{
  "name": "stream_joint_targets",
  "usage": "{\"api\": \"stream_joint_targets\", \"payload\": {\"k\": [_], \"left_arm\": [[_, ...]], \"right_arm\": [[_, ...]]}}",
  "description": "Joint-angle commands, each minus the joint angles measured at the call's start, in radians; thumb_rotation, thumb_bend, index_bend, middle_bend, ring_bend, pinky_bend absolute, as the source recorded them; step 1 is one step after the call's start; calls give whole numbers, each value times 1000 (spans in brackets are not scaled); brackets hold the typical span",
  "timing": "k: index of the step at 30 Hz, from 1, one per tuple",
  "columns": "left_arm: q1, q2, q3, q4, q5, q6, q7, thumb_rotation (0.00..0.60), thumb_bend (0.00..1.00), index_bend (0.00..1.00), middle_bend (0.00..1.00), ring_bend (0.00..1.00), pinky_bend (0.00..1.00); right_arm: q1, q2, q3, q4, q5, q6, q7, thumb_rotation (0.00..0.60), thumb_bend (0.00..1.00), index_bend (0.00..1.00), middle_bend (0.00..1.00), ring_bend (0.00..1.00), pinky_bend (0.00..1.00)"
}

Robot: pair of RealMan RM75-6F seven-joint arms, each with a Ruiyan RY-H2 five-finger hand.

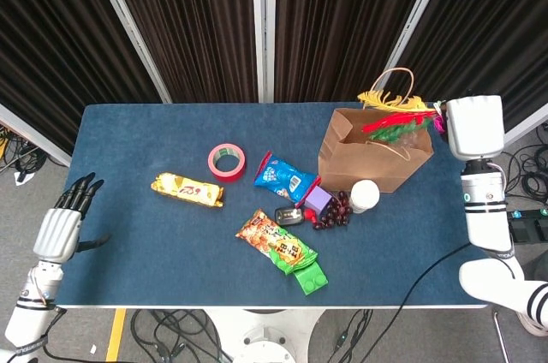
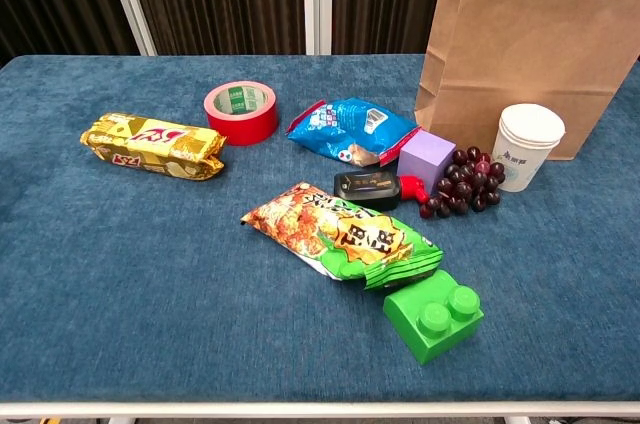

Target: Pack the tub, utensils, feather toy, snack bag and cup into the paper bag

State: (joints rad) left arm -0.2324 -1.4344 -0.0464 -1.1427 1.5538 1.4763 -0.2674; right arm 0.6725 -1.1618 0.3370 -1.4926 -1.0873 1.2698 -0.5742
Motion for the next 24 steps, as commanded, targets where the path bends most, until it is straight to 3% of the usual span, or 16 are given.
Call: {"api": "stream_joint_targets", "payload": {"k": [1,4,9,12,24], "left_arm": [[1,-1,0,4,-1,1,-3,600,85,114,88,35,198],[7,0,0,8,-2,8,-10,600,84,114,88,35,198],[9,-2,1,17,-3,10,-19,600,85,114,88,35,198],[8,-3,0,19,-3,8,-22,600,84,114,88,35,198],[1,4,-10,5,0,15,-24,600,85,114,88,35,198]], "right_arm": [[16,-15,4,6,14,-13,-20,600,309,879,722,608,716],[27,-20,-1,2,32,-33,-52,600,214,808,676,540,652],[37,-20,-11,-13,57,-54,-95,600,16,610,447,267,472],[40,-14,-11,-27,69,-64,-99,600,0,511,346,181,404],[20,17,2,-65,-3,12,-39,600,0,482,331,167,378]]}}
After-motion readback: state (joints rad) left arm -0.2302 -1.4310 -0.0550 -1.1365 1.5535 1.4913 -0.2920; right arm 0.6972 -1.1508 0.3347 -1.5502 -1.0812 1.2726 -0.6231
